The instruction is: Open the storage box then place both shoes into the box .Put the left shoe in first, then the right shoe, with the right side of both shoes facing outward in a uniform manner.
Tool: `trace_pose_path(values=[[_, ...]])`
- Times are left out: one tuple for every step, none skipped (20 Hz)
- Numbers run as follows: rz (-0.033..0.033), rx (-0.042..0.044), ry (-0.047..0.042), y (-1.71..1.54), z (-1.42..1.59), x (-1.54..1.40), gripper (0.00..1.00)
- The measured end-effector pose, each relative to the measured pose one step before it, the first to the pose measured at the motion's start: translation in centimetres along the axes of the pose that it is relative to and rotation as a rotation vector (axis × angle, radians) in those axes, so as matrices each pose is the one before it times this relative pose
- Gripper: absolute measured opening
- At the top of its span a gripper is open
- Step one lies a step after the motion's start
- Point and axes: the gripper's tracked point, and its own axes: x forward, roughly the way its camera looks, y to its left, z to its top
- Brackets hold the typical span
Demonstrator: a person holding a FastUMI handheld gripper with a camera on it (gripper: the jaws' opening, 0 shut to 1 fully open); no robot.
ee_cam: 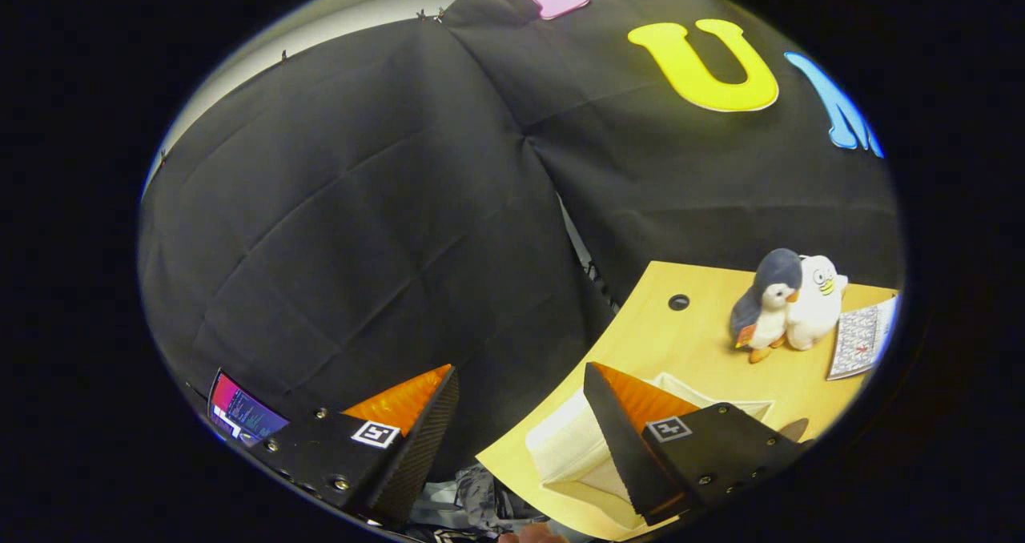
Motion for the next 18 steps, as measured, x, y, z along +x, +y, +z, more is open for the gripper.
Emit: trace_pose_path(values=[[-0.02325, -0.00783, -0.01962, -1.259, 0.417, -1.375, 0.96], [-0.02457, -0.00765, -0.02473, -1.245, 0.368, -1.347, 0.96], [-0.02901, -0.00719, -0.02341, -1.576, 0.286, -1.309, 0.96], [-0.02735, -0.00323, -0.02403, -1.637, 0.341, -1.083, 0.96], [-0.03403, -0.00246, -0.02080, -1.761, 0.194, -1.341, 0.96], [-0.02550, 0.00188, -0.01508, -1.424, 0.139, -1.069, 0.96], [-0.03424, 0.00334, -0.01399, -1.907, -0.074, -1.220, 0.96], [-0.02796, 0.00610, -0.00672, -1.481, -0.155, -0.777, 0.96], [-0.02952, 0.01131, -0.00180, -1.836, -0.479, -0.814, 0.96], [-0.02223, 0.01146, -0.00175, -1.488, -0.371, -0.558, 0.96], [-0.02734, 0.01004, -0.00217, -1.634, -0.626, -0.621, 0.96], [-0.02715, 0.00217, 0.00251, -1.502, -0.629, -0.354, 0.96], [-0.03473, -0.00734, 0.00024, -1.850, -0.830, -0.380, 0.96], [-0.02727, -0.00972, -0.00180, -1.328, -0.776, -0.123, 0.96], [-0.03335, -0.00543, 0.00058, -1.512, -1.058, -0.165, 0.96], [-0.02367, 0.00482, 0.00443, -1.130, -0.910, -0.027, 0.96], [-0.01549, 0.01885, 0.00747, -1.205, -1.643, -0.193, 0.97], [-0.02162, 0.01183, 0.01500, -1.183, -1.718, 0.017, 0.97]])
